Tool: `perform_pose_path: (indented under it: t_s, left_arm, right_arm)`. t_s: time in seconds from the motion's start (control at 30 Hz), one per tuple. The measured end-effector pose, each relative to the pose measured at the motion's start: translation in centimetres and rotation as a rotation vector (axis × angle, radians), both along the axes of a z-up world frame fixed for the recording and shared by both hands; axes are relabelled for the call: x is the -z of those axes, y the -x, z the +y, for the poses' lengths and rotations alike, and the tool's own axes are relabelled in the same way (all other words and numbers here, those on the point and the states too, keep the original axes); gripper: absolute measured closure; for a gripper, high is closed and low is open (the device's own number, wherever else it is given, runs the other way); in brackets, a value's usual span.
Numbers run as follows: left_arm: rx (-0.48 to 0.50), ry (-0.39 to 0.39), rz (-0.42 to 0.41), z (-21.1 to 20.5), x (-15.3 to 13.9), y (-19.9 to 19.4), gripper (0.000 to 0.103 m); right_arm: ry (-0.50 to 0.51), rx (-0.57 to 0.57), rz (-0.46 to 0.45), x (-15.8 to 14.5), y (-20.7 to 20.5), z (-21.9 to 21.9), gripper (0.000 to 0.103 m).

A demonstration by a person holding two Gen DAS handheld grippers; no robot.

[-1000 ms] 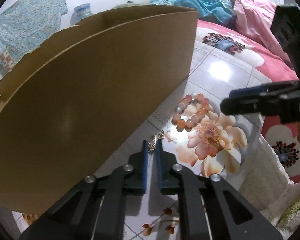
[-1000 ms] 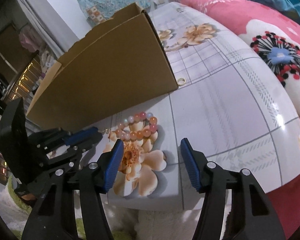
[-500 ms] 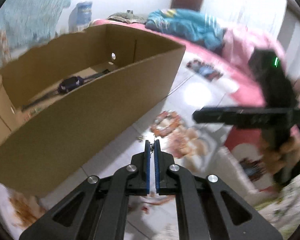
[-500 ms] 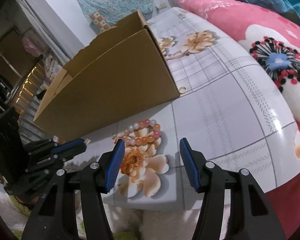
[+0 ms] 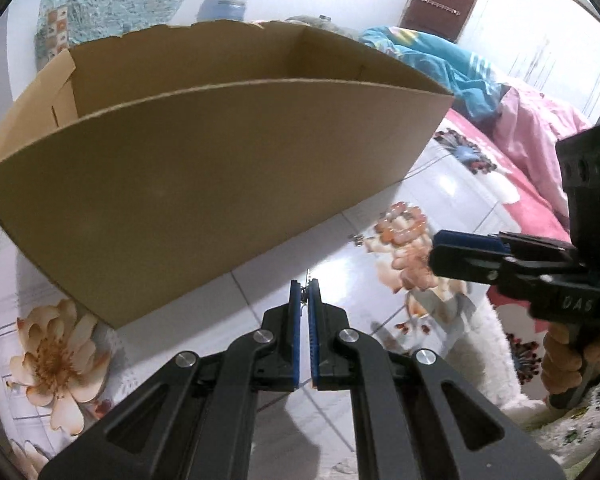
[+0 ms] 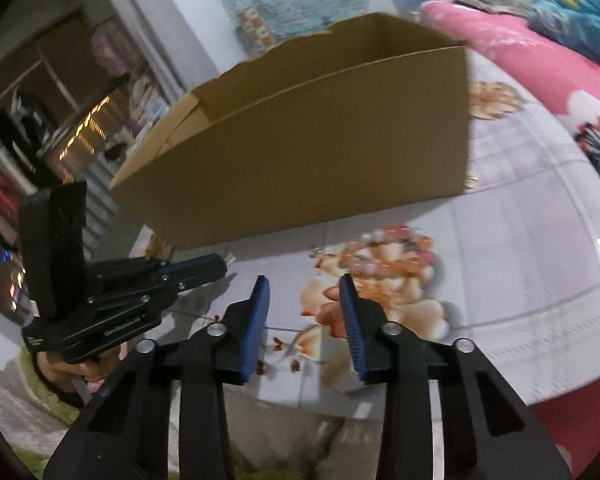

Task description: Organize jewelry

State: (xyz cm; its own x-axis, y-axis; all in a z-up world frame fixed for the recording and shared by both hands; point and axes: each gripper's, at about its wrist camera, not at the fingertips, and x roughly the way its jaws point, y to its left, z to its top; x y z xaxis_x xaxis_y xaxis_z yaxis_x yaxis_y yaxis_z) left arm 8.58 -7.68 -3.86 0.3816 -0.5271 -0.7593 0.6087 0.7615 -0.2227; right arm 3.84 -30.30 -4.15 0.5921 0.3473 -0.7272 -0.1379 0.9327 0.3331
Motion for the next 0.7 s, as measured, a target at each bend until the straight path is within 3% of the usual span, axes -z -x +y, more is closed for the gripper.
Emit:
perform_pose_path:
  t_s: [0.17,0.37,0.7]
  left_arm:
    - [0.006,-0.036,-0.042,-0.2,0.3,0.4,0.100]
    - [0.029,-0.072,-0.072,-0.6,0.8,0.8,0.100]
    - [0.043,-0.086,-0.087,-0.9,1.1,1.0,0.100]
  right_arm:
    - [0.083,-0.034,-0.027,0.5,-1.7,2.1,0.084]
    - [0.177,-0.016,-0.040,1.3,-3.0,2.9,0.085]
    - [0.245,-0.022,-0.051,2.1,-5.2,4.9,0.087]
